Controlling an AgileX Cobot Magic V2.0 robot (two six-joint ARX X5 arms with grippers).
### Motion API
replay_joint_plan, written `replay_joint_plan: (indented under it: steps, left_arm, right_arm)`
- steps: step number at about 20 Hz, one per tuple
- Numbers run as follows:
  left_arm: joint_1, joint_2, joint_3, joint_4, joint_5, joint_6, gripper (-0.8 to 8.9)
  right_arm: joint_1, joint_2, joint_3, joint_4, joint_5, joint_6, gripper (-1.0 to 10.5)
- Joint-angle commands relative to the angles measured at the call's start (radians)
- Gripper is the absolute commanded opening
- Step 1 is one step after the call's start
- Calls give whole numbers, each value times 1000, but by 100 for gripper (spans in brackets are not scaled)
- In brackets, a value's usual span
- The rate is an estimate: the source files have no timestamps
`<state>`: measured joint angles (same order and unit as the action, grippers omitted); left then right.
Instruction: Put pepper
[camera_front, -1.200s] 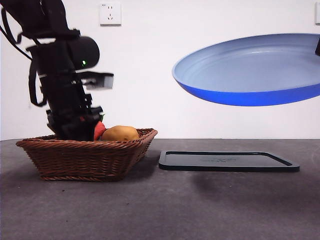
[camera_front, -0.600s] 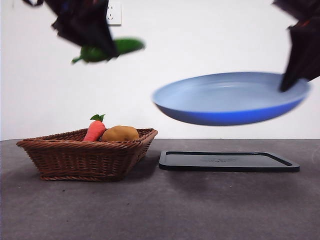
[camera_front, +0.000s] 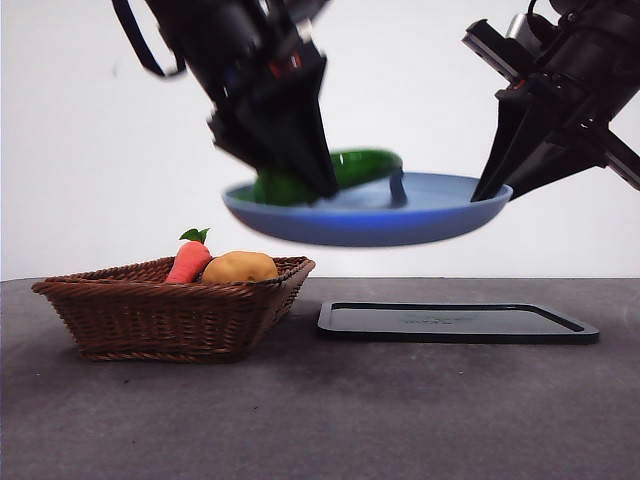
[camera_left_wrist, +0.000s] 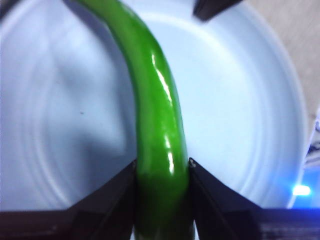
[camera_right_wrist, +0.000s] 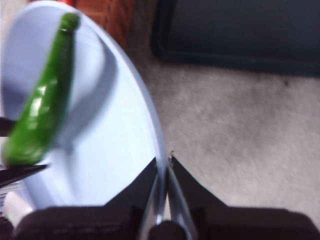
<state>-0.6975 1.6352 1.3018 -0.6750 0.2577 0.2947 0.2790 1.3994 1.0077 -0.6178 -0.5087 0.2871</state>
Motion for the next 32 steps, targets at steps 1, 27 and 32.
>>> replay_joint_plan:
  steps: [1, 27, 32]
  left_arm:
    - [-16, 64, 15, 1, -3, -3, 112]
    - [-34, -267, 16, -51, 5, -40, 286]
    - [-34, -424, 16, -63, 5, -63, 286]
  right_arm:
    - [4, 9, 11, 3, -17, 10, 3]
    - [-86, 16, 13, -8, 3, 121, 3]
    - [-203, 126, 91, 9, 14, 142, 2]
